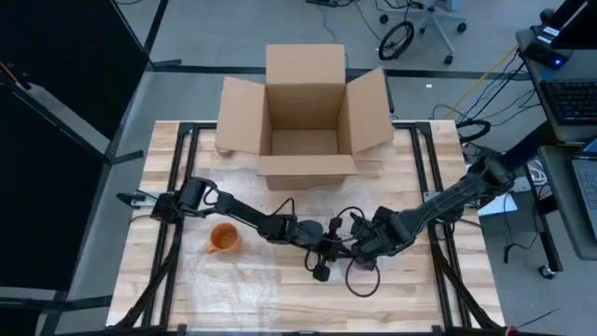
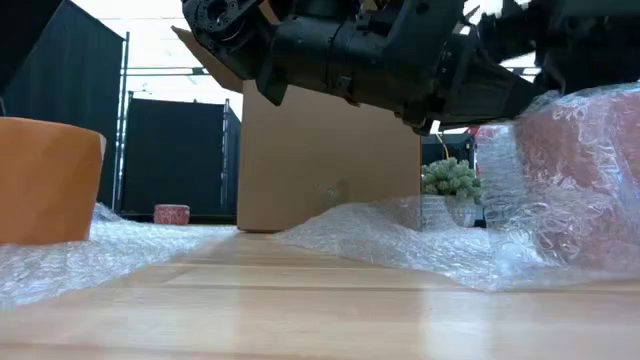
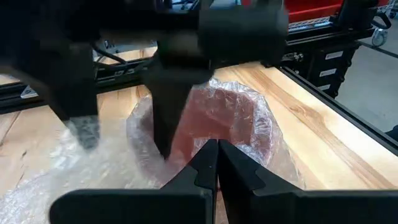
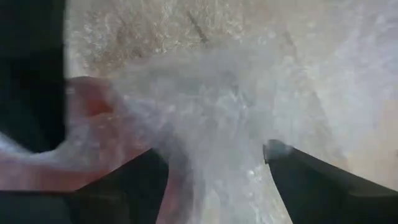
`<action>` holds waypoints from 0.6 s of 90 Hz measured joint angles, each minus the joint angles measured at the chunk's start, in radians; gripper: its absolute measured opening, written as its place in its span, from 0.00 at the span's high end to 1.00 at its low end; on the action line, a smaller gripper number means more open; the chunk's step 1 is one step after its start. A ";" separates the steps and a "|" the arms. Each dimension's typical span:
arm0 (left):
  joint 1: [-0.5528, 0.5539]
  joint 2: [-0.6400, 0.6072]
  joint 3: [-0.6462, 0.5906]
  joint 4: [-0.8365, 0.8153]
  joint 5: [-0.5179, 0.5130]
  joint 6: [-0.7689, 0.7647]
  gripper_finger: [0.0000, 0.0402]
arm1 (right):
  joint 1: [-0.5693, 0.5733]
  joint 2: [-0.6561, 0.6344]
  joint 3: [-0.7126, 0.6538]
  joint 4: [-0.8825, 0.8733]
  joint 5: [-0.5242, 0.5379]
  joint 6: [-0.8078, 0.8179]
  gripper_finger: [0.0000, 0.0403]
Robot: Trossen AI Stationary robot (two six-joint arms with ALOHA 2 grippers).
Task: Wrap mug
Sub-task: Wrap the pink cup with bubble wrap
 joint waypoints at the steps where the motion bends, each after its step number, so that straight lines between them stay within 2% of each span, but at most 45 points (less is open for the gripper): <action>1: 0.000 0.000 0.000 0.000 0.000 0.000 1.00 | 0.000 0.000 -0.009 0.012 0.000 0.003 0.38; 21: 0.000 0.000 0.001 0.002 -0.004 0.000 1.00 | -0.001 -0.002 -0.179 0.255 -0.015 0.078 0.38; 34: 0.001 0.000 0.001 0.004 -0.005 0.000 1.00 | -0.001 -0.005 -0.218 0.296 -0.027 0.102 0.39; 44: 0.001 0.000 0.001 0.004 -0.005 0.000 1.00 | -0.001 -0.003 -0.212 0.296 -0.033 0.102 0.45; 54: 0.001 0.000 0.001 0.004 -0.005 0.000 1.00 | -0.003 -0.002 -0.209 0.311 -0.052 0.097 0.57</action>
